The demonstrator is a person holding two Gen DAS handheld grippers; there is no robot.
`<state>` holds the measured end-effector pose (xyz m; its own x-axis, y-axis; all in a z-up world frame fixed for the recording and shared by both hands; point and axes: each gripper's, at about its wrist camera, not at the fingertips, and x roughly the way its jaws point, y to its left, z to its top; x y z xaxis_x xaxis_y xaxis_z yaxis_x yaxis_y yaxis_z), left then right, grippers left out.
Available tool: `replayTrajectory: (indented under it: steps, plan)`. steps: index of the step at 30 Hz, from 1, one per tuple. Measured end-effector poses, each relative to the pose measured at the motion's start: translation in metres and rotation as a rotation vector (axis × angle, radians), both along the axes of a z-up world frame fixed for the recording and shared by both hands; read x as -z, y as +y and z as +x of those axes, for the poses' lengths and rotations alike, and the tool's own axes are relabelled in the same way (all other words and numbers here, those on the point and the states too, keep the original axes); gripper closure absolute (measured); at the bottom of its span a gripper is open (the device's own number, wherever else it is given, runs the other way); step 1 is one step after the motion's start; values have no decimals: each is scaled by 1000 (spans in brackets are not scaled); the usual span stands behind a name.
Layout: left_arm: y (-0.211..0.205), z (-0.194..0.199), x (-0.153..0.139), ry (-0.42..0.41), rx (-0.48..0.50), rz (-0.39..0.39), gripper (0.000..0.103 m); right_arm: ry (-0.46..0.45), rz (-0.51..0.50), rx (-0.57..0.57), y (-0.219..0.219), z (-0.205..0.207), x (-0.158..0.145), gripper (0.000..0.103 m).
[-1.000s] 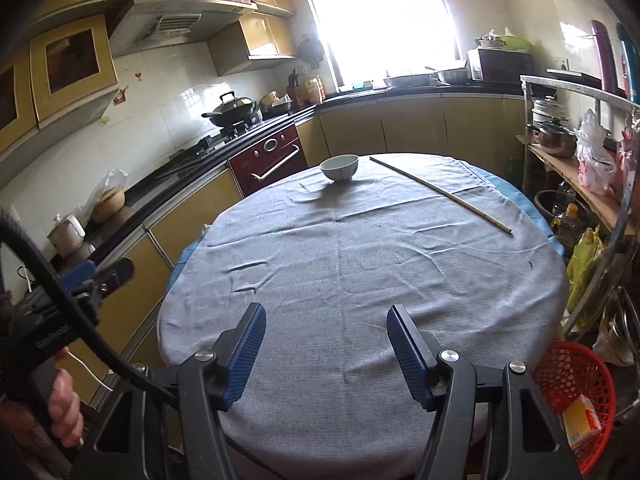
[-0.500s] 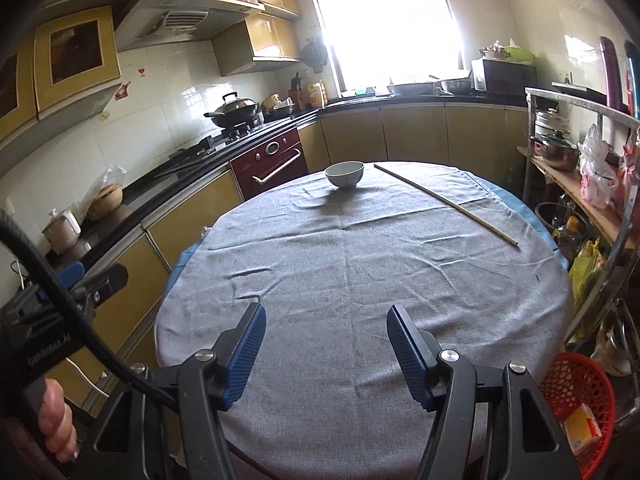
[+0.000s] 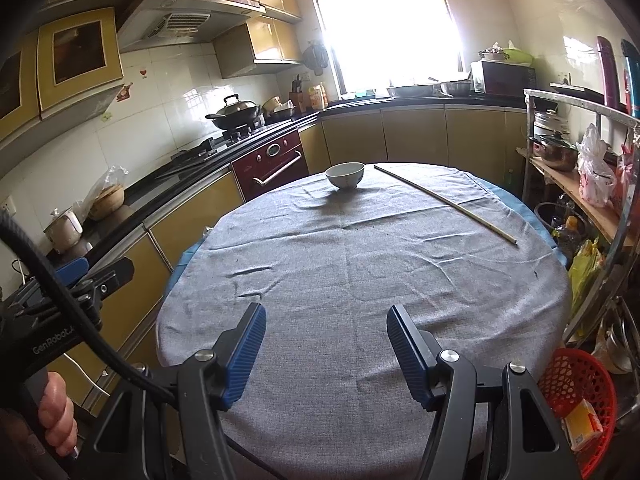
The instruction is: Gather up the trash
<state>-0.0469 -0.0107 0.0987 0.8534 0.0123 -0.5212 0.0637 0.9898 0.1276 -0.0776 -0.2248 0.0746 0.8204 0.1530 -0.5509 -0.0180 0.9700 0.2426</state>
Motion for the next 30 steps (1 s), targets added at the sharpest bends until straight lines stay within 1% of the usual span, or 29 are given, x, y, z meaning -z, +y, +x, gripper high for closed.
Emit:
replayTrajectory:
  steps: [30]
  plan:
    - [0, 0, 3, 11, 14, 5, 19, -5, 13, 9, -3, -3, 0, 36]
